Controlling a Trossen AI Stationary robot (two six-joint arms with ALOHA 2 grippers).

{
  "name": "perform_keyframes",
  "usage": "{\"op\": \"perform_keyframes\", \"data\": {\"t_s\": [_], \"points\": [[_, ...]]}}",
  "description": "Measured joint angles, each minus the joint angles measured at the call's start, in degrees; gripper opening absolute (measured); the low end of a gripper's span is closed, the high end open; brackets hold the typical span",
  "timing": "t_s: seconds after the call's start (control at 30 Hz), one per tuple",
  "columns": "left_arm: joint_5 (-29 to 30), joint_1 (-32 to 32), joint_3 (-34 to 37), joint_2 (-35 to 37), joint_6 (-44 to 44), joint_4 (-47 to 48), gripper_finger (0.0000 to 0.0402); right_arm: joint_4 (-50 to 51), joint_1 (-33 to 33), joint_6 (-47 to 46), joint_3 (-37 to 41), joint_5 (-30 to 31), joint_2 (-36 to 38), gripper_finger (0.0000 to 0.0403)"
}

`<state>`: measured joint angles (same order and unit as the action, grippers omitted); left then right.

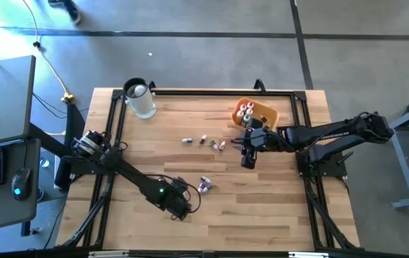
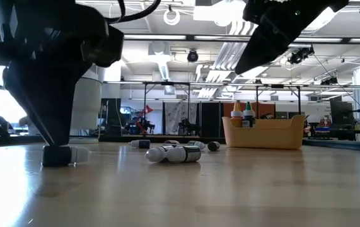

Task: Pick & Place food coloring
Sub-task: Put the small blue food coloring bottle into the yellow bin

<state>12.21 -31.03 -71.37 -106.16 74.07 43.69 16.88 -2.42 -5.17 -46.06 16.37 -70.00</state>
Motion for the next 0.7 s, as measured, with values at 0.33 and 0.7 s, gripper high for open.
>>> {"op": "perform_keyframes", "data": {"t_s": [0.33,0.7], "points": [[0.9,1.7,1.0,-2.6,-7.3,-3.3,0.0131,1.1,-2.0,-5.4,0.0,-2.0,0.0,0.014],[0.2,5.6,1.0,-2.8,-22.1,-5.3,0.0066,1.7,-11.5,-9.5,0.0,-6.5,0.0,0.014]]}}
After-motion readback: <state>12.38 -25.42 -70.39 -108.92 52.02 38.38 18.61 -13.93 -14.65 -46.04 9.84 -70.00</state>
